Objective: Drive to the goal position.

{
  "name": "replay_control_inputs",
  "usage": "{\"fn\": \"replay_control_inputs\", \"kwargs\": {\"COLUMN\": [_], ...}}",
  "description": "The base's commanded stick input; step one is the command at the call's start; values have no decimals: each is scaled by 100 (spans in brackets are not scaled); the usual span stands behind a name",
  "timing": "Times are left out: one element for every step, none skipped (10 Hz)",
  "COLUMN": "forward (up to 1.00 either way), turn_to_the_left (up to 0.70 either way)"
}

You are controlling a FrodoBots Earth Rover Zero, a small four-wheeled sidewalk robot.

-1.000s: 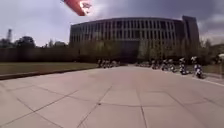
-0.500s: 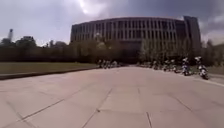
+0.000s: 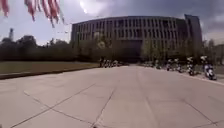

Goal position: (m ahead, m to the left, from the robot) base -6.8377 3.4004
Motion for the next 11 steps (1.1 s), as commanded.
{"fn": "replay_control_inputs", "kwargs": {"forward": [70, 70, 70, 70, 70, 70, 70, 70, 70, 70, 70], "turn_to_the_left": [-1, -1, -1, -1, -1, -1, -1, -1, -1, -1, -1]}}
